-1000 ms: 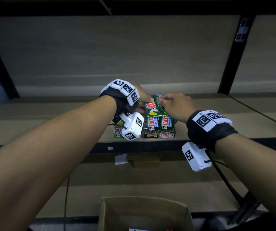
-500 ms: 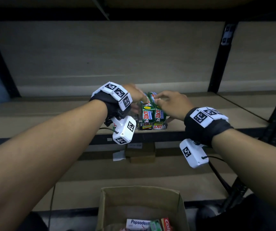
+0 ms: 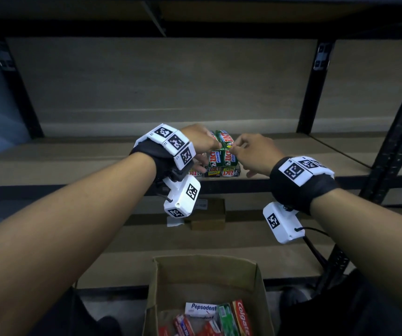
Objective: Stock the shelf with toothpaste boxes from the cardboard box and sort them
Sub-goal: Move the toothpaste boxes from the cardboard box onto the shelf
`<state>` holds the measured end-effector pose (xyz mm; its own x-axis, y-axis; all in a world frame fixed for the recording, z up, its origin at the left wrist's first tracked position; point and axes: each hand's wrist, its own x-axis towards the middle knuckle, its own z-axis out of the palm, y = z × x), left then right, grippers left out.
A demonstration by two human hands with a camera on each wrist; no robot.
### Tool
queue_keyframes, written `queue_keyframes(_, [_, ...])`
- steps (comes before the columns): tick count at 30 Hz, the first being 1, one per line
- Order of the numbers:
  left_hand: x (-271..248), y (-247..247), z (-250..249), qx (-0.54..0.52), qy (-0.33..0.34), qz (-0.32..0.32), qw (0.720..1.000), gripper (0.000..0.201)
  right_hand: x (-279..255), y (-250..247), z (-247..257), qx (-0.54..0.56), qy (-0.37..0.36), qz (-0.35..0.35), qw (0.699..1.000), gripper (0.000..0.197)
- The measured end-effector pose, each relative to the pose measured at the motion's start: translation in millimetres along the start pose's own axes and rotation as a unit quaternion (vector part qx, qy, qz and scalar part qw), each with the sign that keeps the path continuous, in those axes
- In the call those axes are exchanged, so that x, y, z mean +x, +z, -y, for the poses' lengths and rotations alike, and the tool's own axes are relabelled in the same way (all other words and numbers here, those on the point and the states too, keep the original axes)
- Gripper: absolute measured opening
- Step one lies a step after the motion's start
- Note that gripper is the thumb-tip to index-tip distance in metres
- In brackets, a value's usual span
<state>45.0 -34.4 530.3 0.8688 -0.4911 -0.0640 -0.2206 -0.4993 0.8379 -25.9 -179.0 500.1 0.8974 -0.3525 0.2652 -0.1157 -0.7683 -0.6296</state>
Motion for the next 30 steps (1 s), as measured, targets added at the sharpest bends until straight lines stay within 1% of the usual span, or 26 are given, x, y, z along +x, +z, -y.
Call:
queue_keyframes(5, [-10.6, 10.7, 19.0, 0.0, -0.012, 0.035, 0.999, 0.014, -18.8, 8.0, -9.9, 0.076, 0.034, 0.056, 0.995, 0.024])
queue_keyframes(8, [-15.3, 19.0, 34.5, 0.001, -0.013, 0.072, 0.997, 0.015, -27.3, 16.4, -17.9, 0.095, 0.053, 0.069, 0.992, 0.028])
queue_keyframes(10, [-17.6, 27.4, 47.0, -0.008, -0.022, 0.092, 0.995, 0.015, -32.9, 24.4, -24.8, 0.096, 0.061, 0.081, 0.99, 0.029])
queue_keyframes(14, [-15.7, 49.3, 83.3, -0.02, -0.061, 0.115, 0.991, 0.015, -41.4, 51.6, -41.3, 0.066, 0.068, 0.133, 0.987, 0.031])
queue_keyframes(16, [-15.0, 57.2, 96.9, -0.03, -0.064, 0.119, 0.99, 0.012, -44.3, 60.4, -46.9, 0.051, 0.063, 0.14, 0.987, 0.032])
queue_keyframes(18, [-12.7, 68.0, 117.5, -0.036, -0.079, 0.127, 0.988, 0.011, -46.3, 78.6, -57.2, 0.047, 0.081, 0.158, 0.983, 0.031])
queue_keyframes(22, [-8.0, 98.6, 167.6, -0.039, -0.138, 0.143, 0.979, 0.012, -58.1, 118.8, -86.7, 0.058, 0.143, 0.221, 0.963, 0.028])
queue_keyframes(26, [2.1, 130.6, 218.0, -0.053, -0.196, 0.155, 0.967, 0.005, -64.4, 156.5, -119.2, 0.039, 0.208, 0.274, 0.938, 0.022])
queue_keyframes(30, [11.1, 154.7, 260.6, -0.061, -0.252, 0.179, 0.949, 0.015, -72.4, 188.1, -155.3, 0.026, 0.264, 0.321, 0.909, 0.017])
